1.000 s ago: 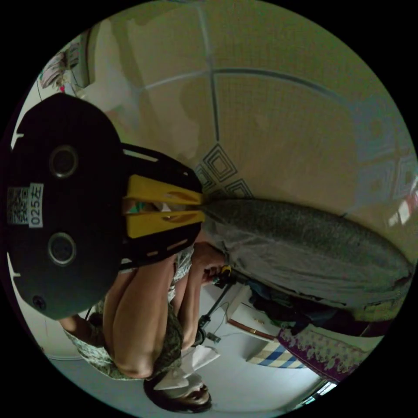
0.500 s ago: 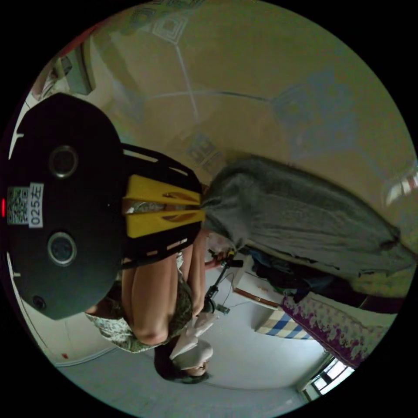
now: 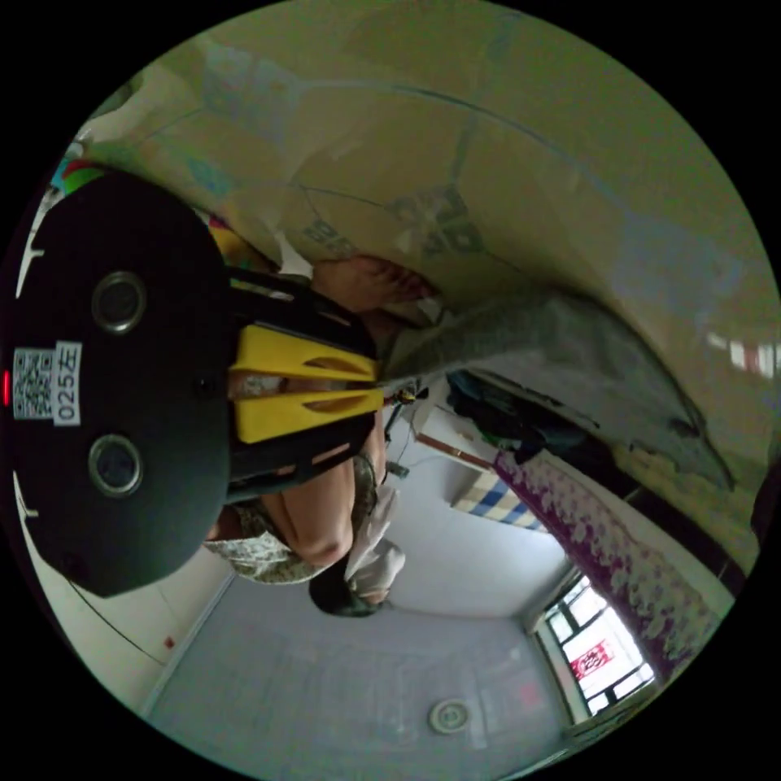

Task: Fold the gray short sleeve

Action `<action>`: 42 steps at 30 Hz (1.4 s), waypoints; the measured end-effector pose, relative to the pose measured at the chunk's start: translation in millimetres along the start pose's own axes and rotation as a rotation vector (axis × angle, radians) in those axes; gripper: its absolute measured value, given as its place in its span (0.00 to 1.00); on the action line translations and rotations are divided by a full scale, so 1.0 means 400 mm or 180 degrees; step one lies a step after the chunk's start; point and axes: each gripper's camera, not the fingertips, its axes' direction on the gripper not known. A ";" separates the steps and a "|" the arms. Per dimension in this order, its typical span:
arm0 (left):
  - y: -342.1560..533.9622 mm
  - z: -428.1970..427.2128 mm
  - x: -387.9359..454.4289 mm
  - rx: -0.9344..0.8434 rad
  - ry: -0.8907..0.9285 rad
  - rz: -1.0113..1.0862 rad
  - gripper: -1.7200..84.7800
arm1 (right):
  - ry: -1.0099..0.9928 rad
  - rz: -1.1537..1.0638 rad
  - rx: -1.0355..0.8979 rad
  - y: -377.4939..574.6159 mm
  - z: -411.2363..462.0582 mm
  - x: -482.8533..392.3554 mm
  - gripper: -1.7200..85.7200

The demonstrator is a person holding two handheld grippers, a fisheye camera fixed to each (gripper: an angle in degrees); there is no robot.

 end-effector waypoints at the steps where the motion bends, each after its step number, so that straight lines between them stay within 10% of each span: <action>1: -0.024 0.003 0.021 0.0026 0.0022 0.0095 0.00 | -0.0084 -0.0102 -0.0026 -0.031 0.000 -0.026 0.01; 12: -0.870 0.084 0.264 0.1274 -0.0188 0.0609 0.06 | -0.0438 -0.0761 0.0269 -1.096 -0.042 -0.207 0.13; 17: -1.027 0.130 0.173 0.1907 -0.0187 0.0420 0.09 | -0.0700 -0.0983 0.1138 -1.204 -0.091 -0.138 0.16; 33: -1.459 0.727 0.166 0.1127 -0.4101 0.1401 0.11 | 0.2612 -0.2006 0.0468 -1.618 0.441 -0.239 0.16; 42: -1.778 0.943 0.040 0.0518 -0.5169 0.1448 0.08 | 0.3632 -0.2001 -0.0161 -2.117 0.725 -0.209 0.21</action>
